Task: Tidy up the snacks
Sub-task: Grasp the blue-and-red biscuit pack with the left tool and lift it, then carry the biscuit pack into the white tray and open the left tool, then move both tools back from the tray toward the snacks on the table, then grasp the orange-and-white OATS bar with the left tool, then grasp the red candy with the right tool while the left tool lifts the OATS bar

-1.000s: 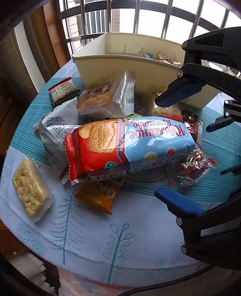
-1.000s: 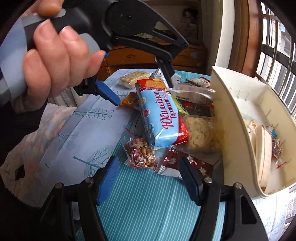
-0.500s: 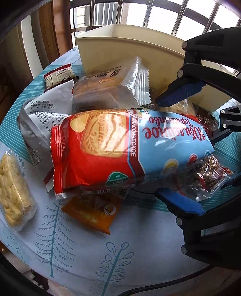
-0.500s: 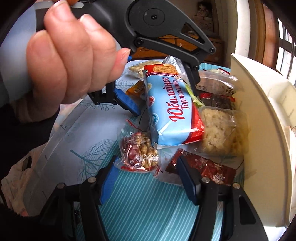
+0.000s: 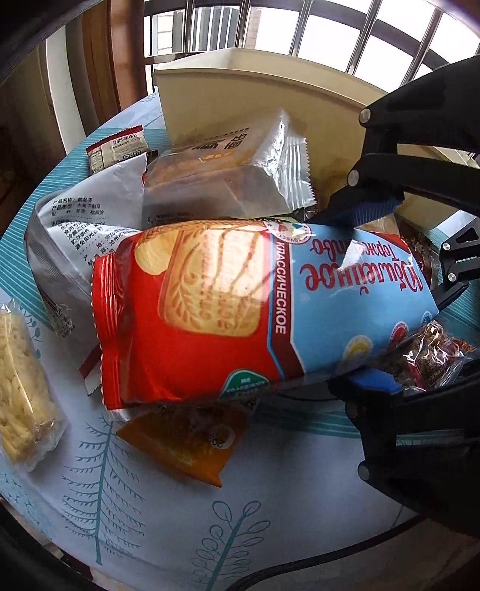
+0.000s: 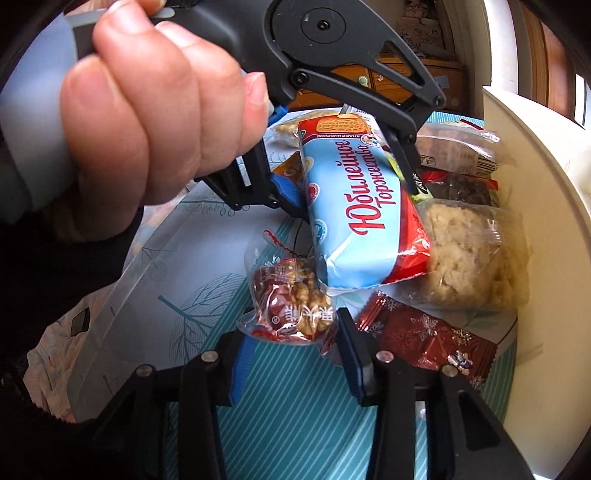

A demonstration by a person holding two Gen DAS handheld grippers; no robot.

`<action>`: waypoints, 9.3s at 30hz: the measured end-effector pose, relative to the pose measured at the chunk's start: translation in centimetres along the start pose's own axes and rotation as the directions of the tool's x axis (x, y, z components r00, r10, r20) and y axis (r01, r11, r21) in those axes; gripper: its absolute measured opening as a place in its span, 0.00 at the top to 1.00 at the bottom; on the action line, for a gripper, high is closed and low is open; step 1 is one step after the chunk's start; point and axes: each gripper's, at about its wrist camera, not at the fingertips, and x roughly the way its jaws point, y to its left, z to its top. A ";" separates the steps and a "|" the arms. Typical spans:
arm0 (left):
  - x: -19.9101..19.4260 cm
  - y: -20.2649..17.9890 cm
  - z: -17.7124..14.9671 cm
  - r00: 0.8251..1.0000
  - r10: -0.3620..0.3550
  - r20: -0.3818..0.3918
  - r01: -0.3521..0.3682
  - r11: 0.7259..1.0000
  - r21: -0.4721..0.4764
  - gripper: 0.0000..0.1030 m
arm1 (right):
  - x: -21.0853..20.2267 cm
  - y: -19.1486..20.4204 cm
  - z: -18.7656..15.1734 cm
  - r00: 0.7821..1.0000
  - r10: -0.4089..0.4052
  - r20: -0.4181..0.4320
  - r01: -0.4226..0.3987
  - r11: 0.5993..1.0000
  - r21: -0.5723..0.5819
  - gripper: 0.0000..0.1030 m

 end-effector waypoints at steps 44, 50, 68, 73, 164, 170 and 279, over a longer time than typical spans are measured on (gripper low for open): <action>-17.6 6.1 -5.7 0.948 -0.219 0.232 0.173 0.963 0.207 0.45 | -6.7 4.1 0.4 0.993 -0.033 0.111 0.020 0.993 0.120 0.60; -18.2 5.0 -6.8 0.920 -0.282 0.272 0.219 0.945 0.242 0.45 | -9.0 2.9 0.7 0.985 -0.058 0.164 0.034 0.989 0.146 0.60; -16.8 -2.2 -14.5 0.833 -0.391 0.391 0.287 0.910 0.299 0.45 | -18.2 -5.6 0.8 0.965 0.003 0.261 -0.045 0.987 0.156 0.60; -15.7 -5.5 -15.8 0.829 -0.404 0.386 0.284 0.900 0.331 0.45 | -20.4 -8.4 0.8 0.964 -0.005 0.268 -0.036 0.988 0.148 0.60; -14.8 -1.9 -11.5 0.925 -0.059 0.375 -0.145 0.858 0.493 0.19 | -15.3 -5.8 -2.1 0.987 -0.086 0.132 0.027 0.919 0.394 0.53; -15.5 -1.5 -10.0 0.928 -0.033 0.372 -0.212 0.774 0.596 0.19 | -13.9 -3.7 -1.7 0.985 -0.105 0.140 0.035 0.902 0.431 0.52; -7.0 7.7 -9.9 0.953 -0.162 0.257 0.001 0.849 0.529 0.59 | -2.2 -1.5 -0.3 0.915 -0.377 -0.142 0.401 0.820 0.409 0.66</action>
